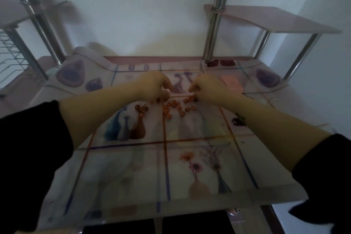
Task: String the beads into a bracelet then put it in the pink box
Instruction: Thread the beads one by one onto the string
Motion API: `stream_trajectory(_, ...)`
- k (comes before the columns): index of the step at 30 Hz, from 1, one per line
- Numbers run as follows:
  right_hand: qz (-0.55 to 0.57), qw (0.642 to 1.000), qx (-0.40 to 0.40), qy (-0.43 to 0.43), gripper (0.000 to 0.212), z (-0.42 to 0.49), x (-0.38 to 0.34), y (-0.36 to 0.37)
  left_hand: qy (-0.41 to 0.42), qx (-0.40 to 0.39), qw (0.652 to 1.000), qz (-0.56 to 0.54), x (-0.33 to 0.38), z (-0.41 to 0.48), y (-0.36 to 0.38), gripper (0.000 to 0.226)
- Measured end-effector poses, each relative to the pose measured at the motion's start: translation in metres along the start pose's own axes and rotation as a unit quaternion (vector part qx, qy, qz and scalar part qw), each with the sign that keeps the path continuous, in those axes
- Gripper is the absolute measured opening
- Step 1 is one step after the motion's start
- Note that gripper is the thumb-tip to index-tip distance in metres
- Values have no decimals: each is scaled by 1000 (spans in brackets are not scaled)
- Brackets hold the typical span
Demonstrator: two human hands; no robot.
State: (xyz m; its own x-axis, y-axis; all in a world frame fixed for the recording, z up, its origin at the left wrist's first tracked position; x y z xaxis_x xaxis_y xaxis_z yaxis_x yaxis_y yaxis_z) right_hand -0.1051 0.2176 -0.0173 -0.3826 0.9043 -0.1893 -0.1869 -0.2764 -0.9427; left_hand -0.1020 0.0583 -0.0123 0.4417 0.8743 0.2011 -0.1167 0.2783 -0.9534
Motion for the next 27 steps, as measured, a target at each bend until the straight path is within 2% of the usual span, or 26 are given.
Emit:
stream_trajectory(5, 31, 999, -12, -23, 19, 2, -4, 2, 16, -19, 999, 23, 7, 17, 11, 29)
stream_trajectory(9, 33, 999, -18, -36, 19, 2, -6, 2, 16, -31, 999, 28, 9, 23, 17, 26)
stream_trajectory(13, 35, 998, -16, -44, 18, 3, -7, 0, 17, -7, 1000, -9, 8, 28, 12, 12)
stream_trajectory(23, 43, 998, -4, -54, 18, 3, -13, -1, 117, 0, 972, 202, 25, 25, 15, 17)
stream_trajectory(27, 53, 997, 2, -47, 17, 1, -15, -1, 122, 7, 967, 223, 26, 22, 20, 19)
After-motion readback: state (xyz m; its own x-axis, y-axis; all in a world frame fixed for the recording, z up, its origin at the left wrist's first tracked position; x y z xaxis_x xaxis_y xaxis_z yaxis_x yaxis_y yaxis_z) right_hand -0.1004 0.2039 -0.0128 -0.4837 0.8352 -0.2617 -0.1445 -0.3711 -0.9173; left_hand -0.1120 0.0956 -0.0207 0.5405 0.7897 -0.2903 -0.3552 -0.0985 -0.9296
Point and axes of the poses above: each hand's wrist, its own z-axis towards the middle knuckle, its own y-axis out of the palm, x = y × z, the point moved 6 cm from there along z, towards the middle knuckle, and after that the axes turned 11 degrees about x, right-handed, at the moved point
